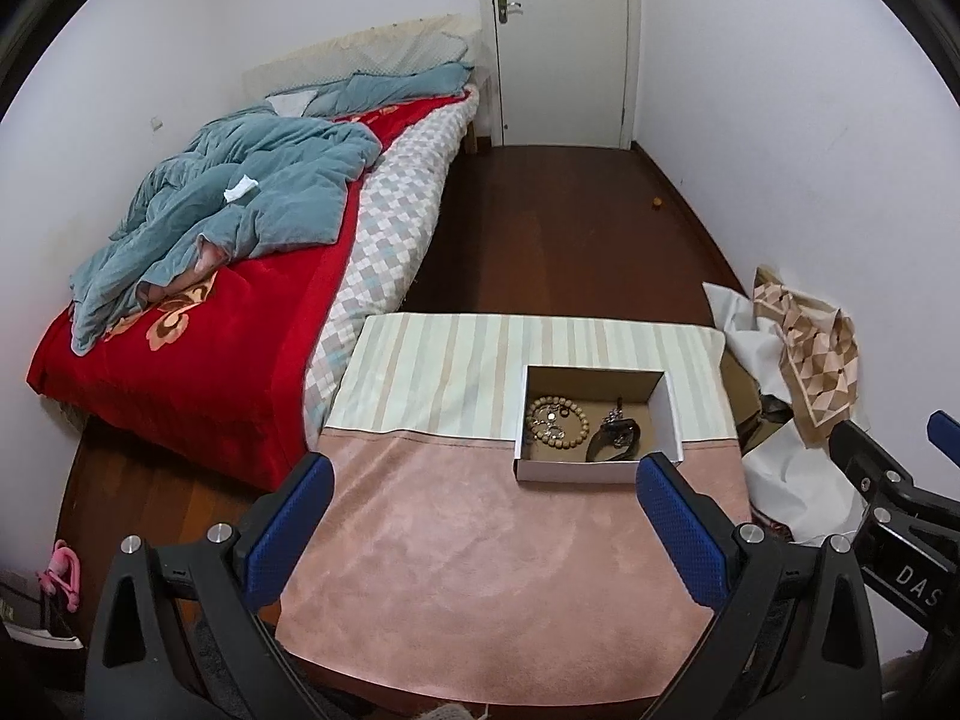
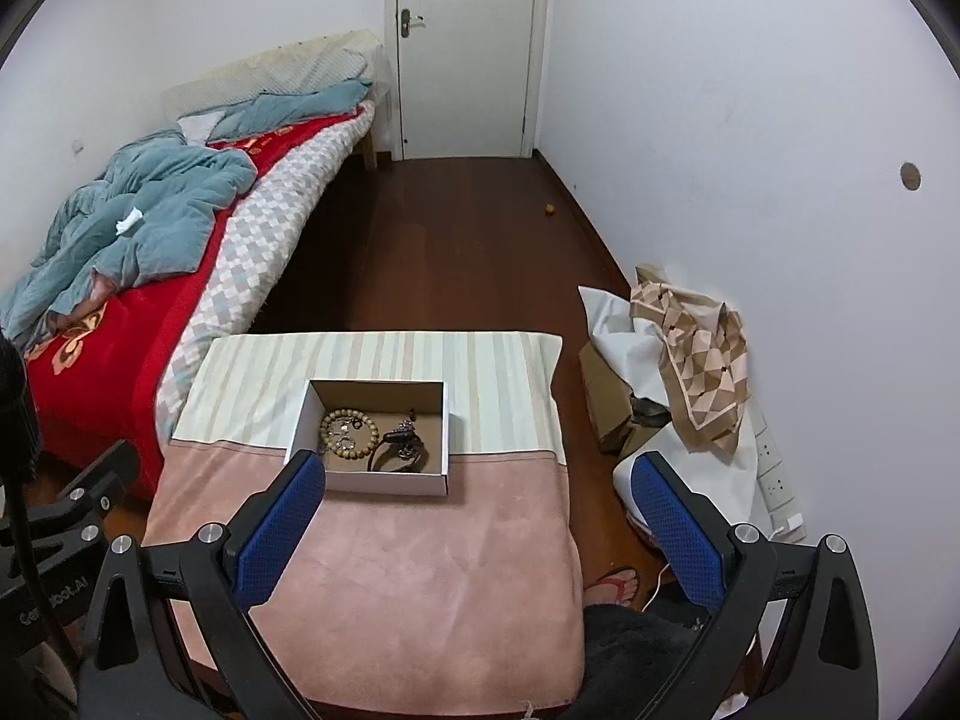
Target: Organize jewelry
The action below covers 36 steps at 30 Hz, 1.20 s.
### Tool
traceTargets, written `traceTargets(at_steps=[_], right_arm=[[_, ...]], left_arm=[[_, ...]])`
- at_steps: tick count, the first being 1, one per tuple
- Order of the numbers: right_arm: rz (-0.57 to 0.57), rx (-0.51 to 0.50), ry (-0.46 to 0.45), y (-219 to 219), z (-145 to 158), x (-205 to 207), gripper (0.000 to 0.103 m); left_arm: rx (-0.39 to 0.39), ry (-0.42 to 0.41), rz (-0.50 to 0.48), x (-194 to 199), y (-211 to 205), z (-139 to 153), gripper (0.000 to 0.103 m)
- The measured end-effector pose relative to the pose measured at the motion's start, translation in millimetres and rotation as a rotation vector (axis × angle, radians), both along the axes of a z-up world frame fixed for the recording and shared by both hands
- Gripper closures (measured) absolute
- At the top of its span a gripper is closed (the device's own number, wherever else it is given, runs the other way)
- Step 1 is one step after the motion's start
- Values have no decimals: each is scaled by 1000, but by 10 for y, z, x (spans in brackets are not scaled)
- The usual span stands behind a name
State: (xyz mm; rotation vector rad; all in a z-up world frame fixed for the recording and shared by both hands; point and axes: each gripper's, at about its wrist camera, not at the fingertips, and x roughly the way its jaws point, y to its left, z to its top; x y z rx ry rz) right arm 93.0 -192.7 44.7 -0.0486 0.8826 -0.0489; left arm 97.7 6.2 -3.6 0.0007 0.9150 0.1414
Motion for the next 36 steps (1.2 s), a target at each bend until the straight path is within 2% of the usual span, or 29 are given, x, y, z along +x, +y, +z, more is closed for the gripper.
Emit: traceTargets(at_steps=[12,36], right_arm=[[-7,3,76,-24,-265,216,0],[4,9,93,-22,-281,250,0]], left_arm=[[-13,53,-4,147,-7,-184,0],[-25,67,-4,151,4,-224,0]])
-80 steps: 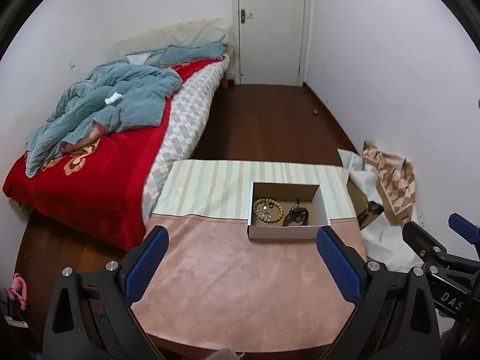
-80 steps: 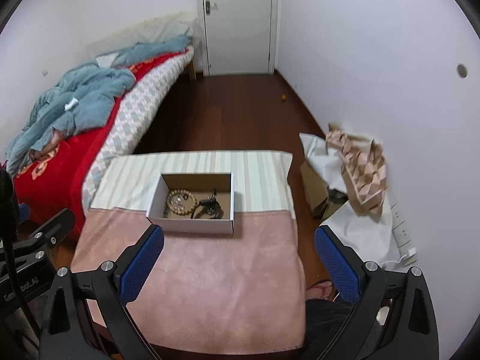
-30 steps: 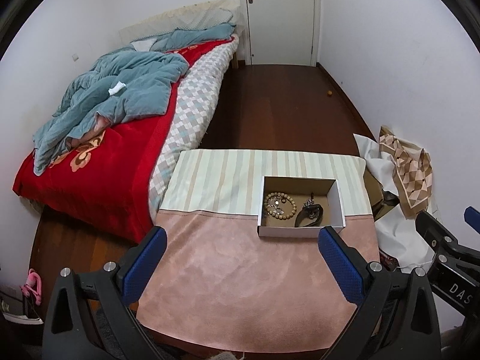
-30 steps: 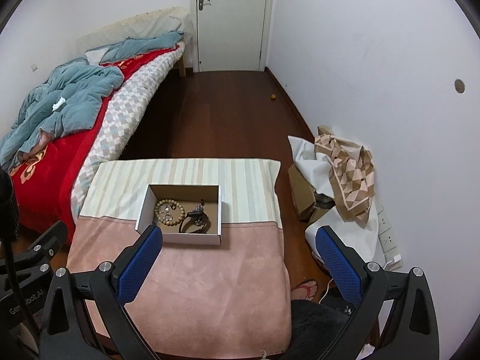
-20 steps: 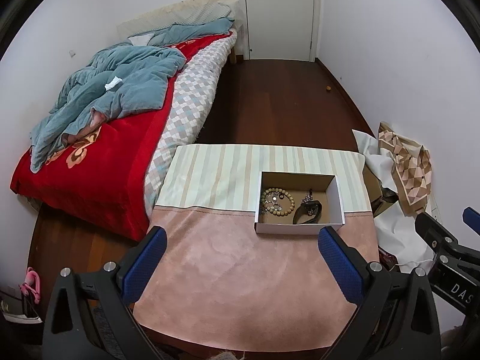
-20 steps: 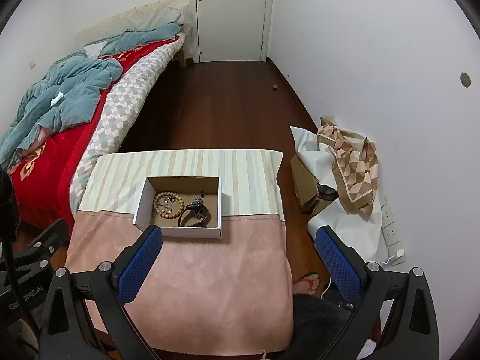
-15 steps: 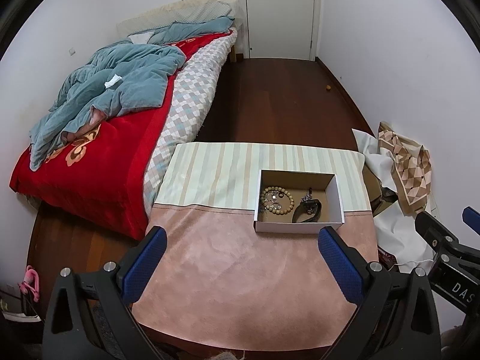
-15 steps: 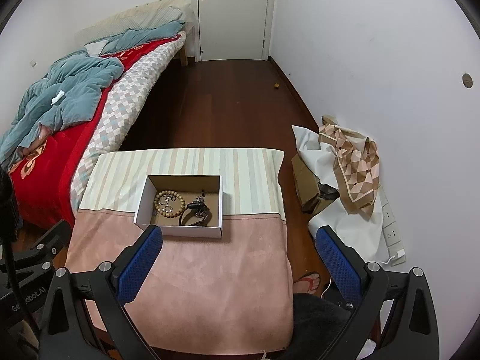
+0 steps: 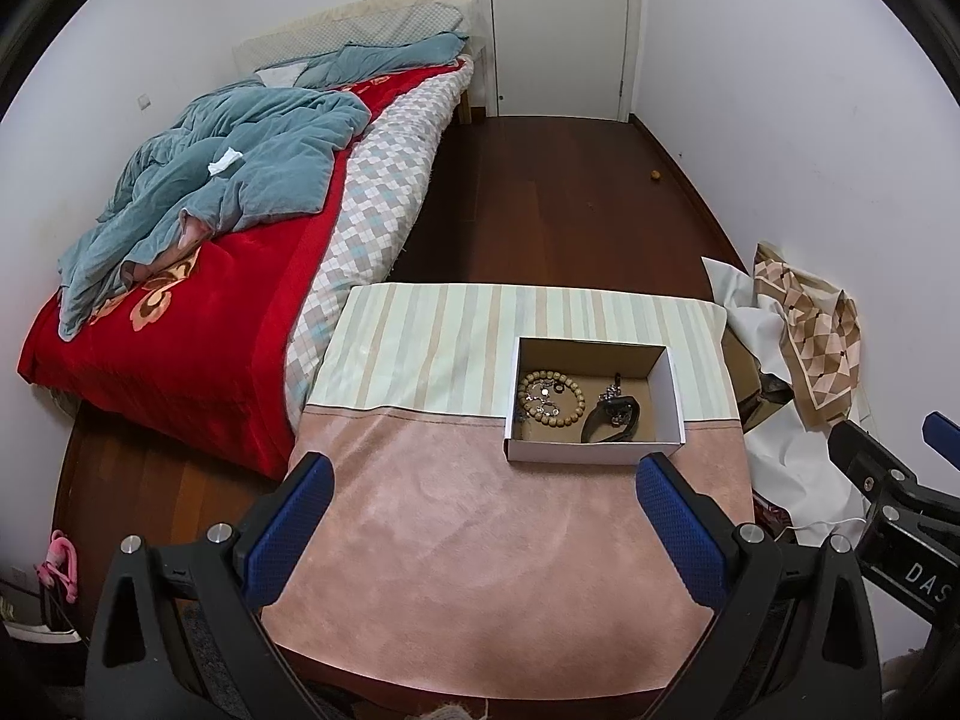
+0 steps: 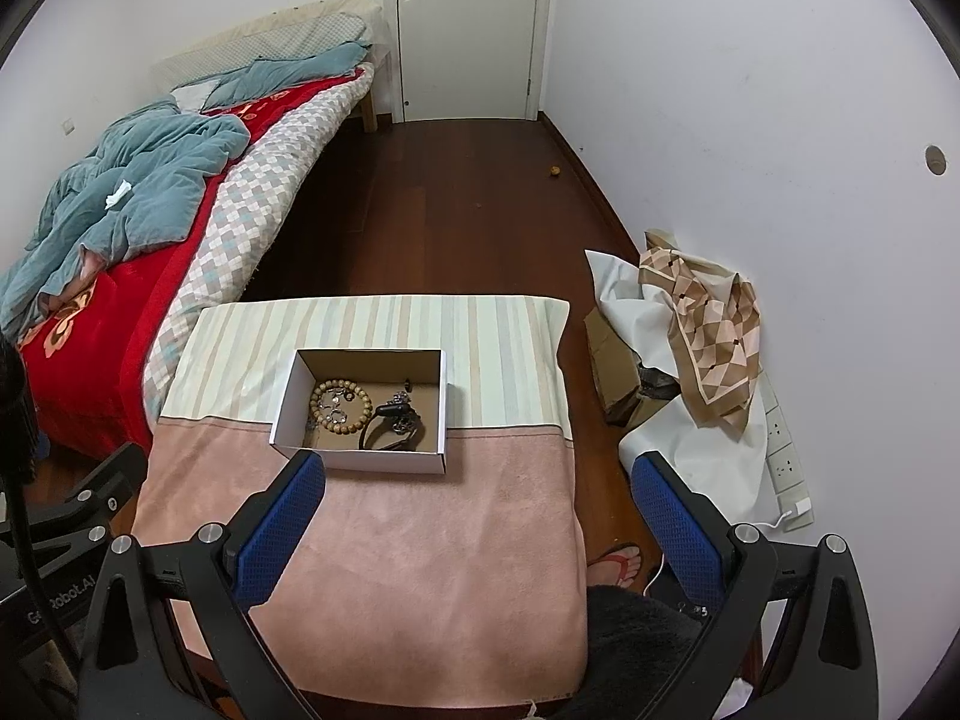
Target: Organize jewelry
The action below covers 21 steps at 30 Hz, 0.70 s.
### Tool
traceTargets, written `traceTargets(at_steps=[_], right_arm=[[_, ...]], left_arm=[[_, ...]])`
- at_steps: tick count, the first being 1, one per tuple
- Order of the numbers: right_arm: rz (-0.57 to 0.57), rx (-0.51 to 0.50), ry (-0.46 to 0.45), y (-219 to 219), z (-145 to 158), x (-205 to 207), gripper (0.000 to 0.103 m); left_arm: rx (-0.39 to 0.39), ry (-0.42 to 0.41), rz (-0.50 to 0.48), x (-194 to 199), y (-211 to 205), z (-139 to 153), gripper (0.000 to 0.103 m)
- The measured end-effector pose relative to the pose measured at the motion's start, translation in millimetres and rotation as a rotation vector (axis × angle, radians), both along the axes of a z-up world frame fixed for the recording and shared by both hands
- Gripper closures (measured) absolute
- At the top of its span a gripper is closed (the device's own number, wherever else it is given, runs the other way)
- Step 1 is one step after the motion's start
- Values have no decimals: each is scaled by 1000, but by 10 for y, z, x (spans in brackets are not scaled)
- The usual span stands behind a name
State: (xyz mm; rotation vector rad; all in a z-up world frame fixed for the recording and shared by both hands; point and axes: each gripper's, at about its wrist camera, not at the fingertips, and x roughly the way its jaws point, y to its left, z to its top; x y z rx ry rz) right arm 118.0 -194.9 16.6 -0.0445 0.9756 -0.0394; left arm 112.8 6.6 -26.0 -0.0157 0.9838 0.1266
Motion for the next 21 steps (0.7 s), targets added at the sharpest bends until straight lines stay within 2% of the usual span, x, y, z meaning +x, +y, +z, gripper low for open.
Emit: traceTargets(at_steps=[21], right_arm=[[3,-4,1,13,-4,-38,0]], left_arm=[[-9,2,-3,-44,-29,-11,0]])
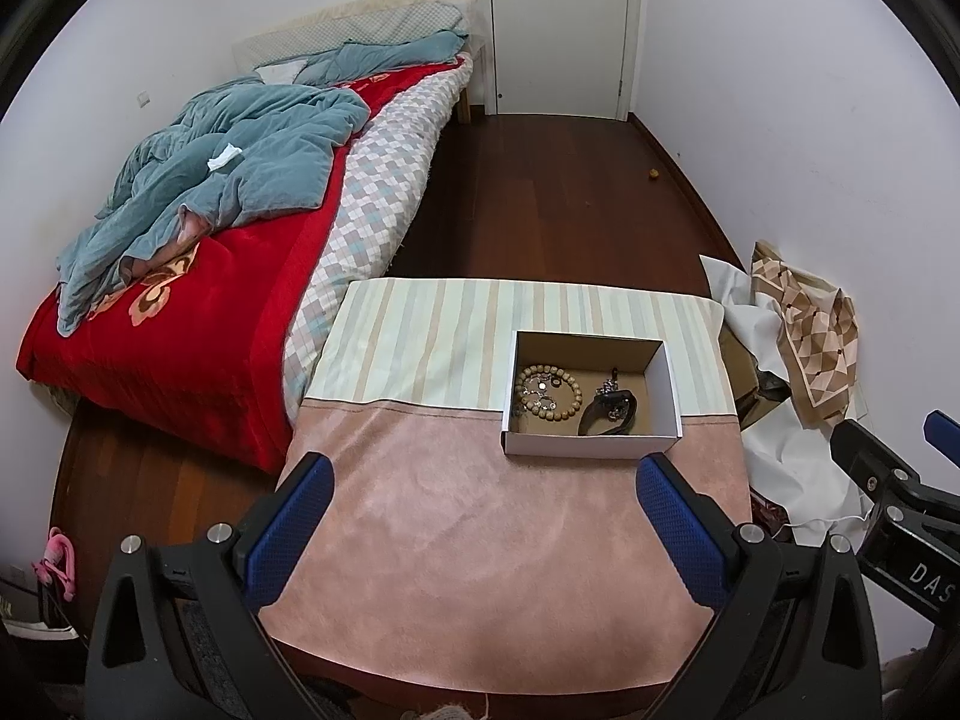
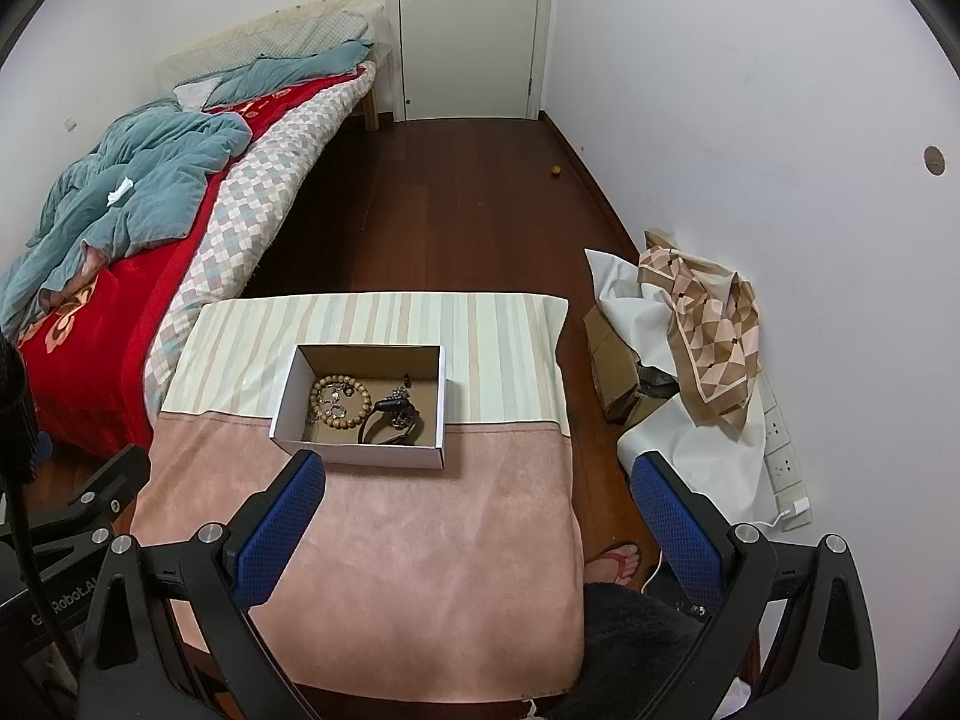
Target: Organize jewelry
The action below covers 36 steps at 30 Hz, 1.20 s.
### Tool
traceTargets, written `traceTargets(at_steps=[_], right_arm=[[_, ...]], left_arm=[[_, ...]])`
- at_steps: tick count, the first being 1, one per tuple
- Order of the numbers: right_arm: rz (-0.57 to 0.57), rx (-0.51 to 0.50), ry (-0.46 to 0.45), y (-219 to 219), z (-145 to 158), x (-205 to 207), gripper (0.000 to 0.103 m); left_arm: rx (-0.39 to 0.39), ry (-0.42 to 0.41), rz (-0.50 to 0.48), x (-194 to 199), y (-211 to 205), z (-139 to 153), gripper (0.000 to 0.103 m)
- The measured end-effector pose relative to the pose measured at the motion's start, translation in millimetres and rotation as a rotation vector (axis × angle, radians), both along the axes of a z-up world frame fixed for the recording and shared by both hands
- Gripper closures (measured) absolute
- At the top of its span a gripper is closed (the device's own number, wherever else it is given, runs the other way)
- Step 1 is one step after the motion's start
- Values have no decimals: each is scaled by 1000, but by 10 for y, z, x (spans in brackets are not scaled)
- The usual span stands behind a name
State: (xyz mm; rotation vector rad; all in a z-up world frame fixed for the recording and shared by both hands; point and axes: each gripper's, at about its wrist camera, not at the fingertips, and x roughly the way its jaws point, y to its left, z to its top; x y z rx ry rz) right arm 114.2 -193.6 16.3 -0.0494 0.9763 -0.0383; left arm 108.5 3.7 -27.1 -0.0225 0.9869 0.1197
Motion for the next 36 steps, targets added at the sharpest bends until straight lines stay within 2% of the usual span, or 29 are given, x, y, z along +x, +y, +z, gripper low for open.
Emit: traceTargets(at_steps=[36], right_arm=[[7,-3,4,-3,-10,-66,0]], left_arm=[[0,-8,5,-51,19,47,0]])
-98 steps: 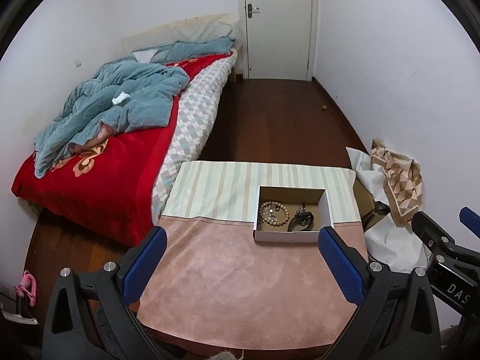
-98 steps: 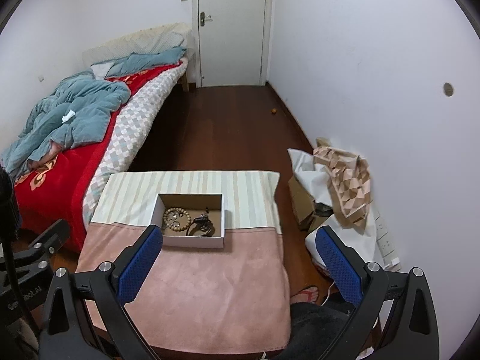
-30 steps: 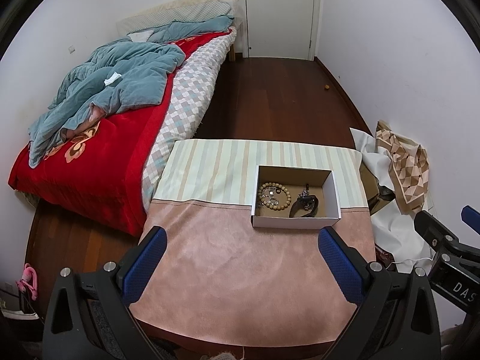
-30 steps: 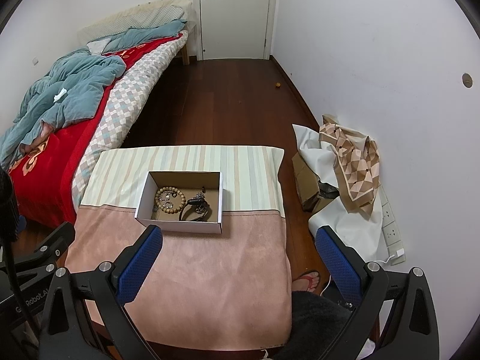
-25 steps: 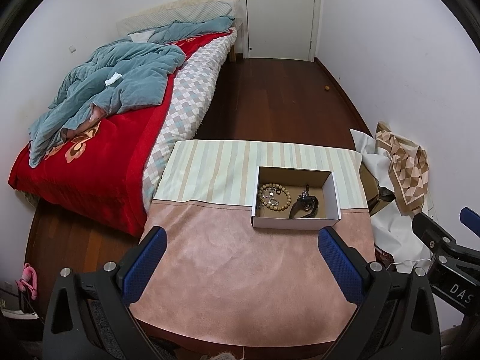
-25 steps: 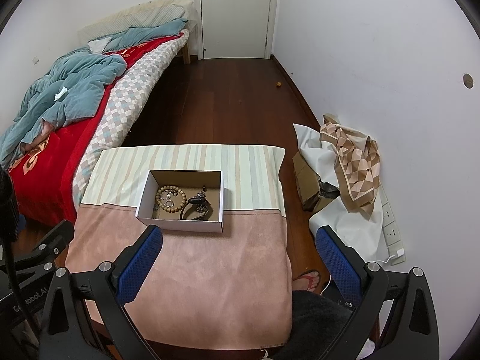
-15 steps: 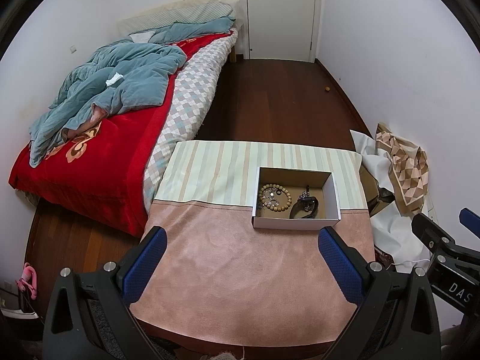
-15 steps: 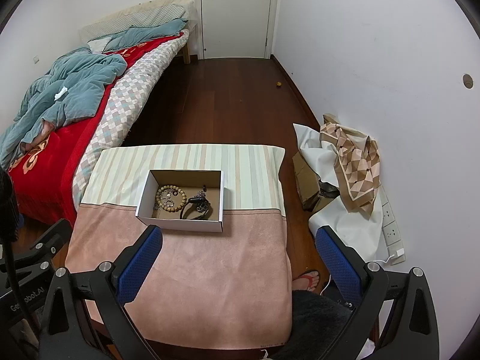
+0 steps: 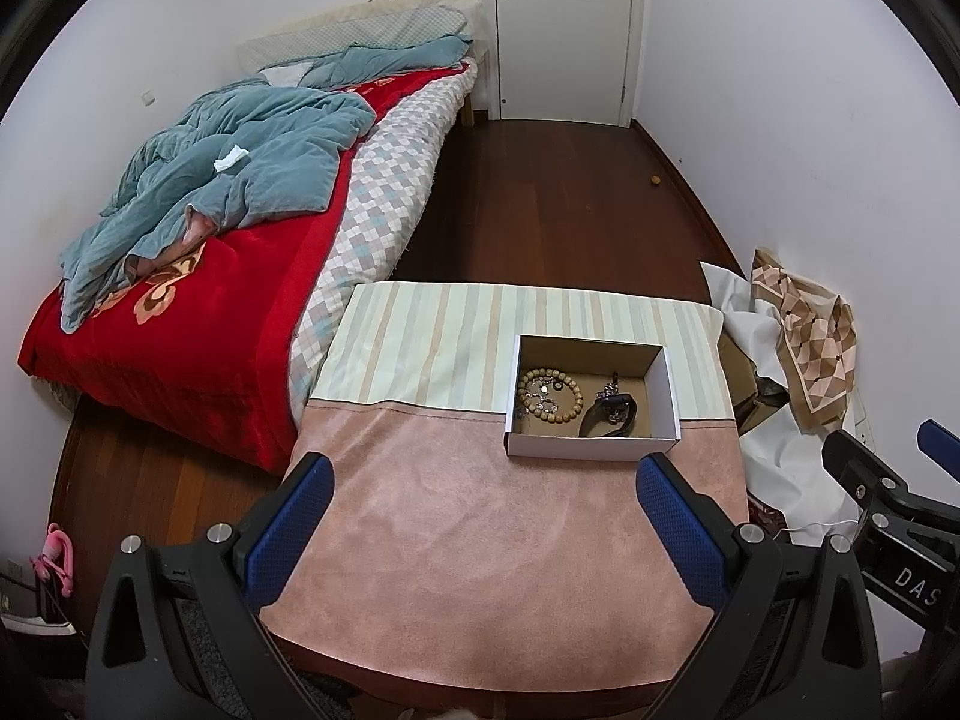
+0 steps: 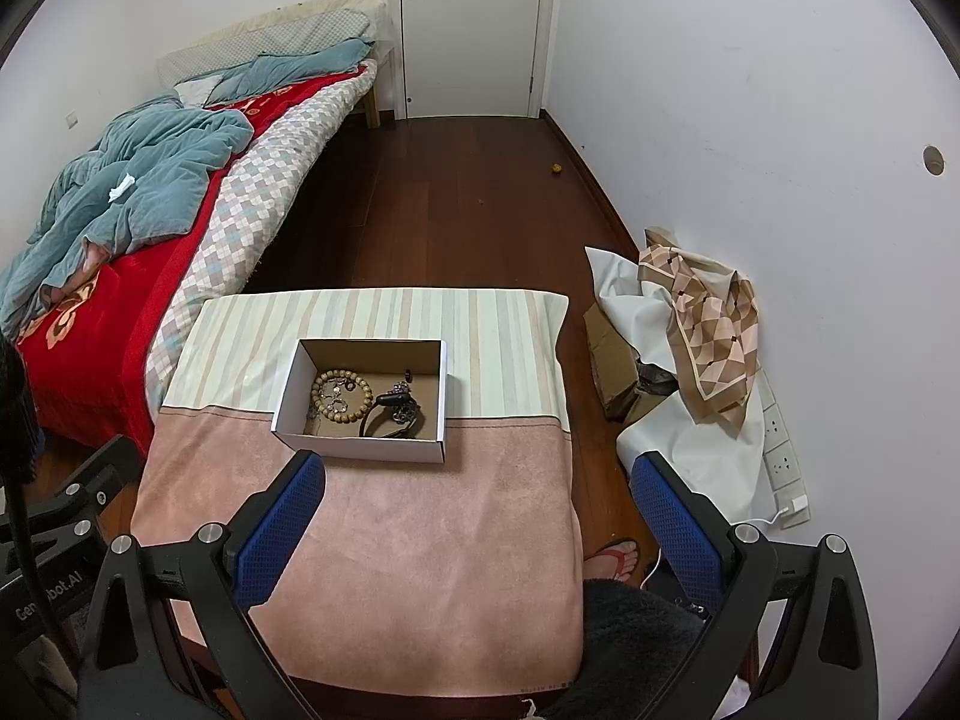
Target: Organize jewelry
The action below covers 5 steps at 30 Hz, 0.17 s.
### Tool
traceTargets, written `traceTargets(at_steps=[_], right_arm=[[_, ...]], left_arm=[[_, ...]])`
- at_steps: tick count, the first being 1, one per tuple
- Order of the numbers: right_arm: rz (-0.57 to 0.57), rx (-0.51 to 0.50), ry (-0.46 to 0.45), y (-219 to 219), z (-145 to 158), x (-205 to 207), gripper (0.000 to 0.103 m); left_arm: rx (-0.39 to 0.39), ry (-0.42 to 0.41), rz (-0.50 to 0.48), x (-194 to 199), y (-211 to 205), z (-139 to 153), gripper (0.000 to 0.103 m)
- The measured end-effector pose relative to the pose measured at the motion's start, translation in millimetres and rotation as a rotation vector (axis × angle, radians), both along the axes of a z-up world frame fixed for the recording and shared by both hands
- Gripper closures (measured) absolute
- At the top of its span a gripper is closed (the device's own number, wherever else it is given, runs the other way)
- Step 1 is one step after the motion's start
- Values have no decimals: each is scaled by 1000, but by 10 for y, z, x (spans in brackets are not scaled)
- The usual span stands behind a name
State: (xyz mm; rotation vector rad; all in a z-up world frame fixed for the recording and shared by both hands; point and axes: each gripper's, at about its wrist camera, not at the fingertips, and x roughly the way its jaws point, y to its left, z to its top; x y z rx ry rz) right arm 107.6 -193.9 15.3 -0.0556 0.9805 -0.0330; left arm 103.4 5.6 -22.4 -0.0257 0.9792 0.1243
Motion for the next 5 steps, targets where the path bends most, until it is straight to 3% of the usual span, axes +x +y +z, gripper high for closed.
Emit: traceTargets(at_steps=[5], right_arm=[[1,-2,1,3,6,-24,0]], left_arm=[[-2,-9,8,0,8,39,0]])
